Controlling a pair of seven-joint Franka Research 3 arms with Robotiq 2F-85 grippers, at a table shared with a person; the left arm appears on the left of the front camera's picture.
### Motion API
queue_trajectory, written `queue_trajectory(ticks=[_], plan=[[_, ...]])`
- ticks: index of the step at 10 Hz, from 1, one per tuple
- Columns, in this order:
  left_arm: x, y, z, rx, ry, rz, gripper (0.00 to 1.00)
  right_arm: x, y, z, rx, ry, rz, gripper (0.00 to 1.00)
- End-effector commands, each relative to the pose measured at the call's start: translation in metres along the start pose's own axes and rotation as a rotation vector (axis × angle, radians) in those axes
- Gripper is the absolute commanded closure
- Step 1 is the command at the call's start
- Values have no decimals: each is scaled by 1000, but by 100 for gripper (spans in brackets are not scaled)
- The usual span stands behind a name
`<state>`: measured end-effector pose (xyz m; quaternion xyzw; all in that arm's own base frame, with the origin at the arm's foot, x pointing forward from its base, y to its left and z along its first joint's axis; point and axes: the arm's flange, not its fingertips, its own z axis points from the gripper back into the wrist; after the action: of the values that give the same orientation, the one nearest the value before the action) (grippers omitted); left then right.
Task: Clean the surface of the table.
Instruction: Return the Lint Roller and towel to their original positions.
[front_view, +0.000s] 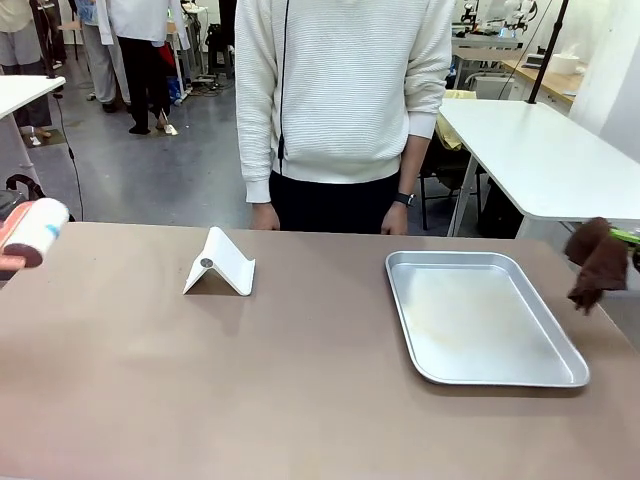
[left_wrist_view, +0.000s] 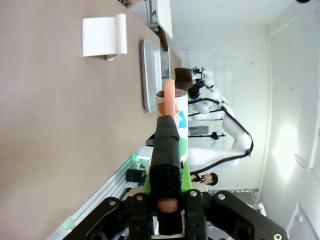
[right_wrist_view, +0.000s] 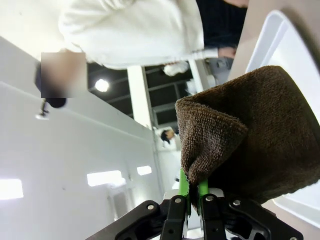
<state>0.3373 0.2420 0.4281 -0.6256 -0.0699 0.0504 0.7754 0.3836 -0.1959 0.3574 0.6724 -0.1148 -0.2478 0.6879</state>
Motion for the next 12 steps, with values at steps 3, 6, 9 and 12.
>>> queue_trajectory(ticks=[3, 6, 9, 12], plan=[[36, -63, -88, 161, 61, 89, 78, -39, 42, -114, -32, 94, 126, 93], [58, -106, -170, 369, 78, 73, 78, -65, 49, -202, -31, 131, 164, 93], [76, -137, -240, 543, 80, 31, 78, -95, 25, -278, -86, 144, 194, 93], [93, -137, -293, 672, 54, -81, 78, -118, 2, -336, -145, 181, 198, 93]])
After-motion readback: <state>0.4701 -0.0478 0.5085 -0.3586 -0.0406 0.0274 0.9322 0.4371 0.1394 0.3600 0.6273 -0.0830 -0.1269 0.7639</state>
